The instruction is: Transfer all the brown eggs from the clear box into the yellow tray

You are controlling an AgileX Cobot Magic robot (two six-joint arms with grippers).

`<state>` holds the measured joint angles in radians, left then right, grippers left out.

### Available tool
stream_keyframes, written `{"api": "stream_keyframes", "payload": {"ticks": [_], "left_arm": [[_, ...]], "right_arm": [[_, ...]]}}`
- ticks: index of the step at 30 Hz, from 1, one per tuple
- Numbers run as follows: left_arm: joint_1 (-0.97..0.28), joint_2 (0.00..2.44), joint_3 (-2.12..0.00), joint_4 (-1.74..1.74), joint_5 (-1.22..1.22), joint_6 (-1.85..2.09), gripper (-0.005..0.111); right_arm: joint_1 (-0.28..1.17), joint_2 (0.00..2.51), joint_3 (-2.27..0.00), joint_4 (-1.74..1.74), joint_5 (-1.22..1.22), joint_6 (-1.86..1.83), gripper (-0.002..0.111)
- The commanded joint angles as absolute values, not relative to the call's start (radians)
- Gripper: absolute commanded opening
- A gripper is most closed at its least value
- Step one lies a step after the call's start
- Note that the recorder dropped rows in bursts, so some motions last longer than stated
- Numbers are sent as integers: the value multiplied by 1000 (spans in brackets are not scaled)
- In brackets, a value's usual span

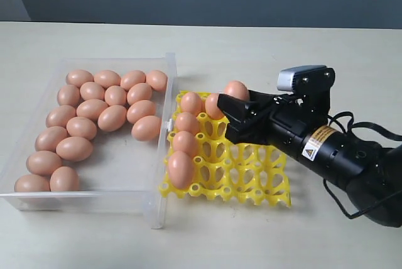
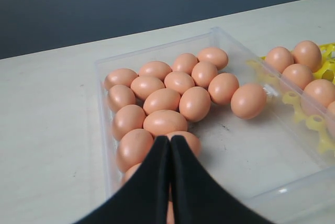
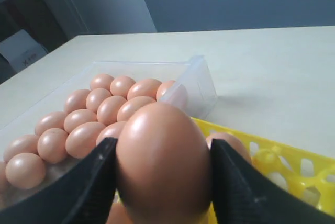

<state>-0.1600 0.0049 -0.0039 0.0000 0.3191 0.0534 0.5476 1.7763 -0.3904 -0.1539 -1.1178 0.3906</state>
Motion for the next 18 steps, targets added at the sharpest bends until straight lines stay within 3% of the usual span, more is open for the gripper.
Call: {"api": "stream_keyframes", "payload": {"ticks": [1, 18], "left_arm": [[-161, 0, 0, 0, 309, 53, 0], [-161, 0, 0, 0, 309, 53, 0]], "right_arm": [[549, 1861, -410, -154, -1220, 423, -1], [549, 1926, -507, -288, -1085, 467, -1]]}}
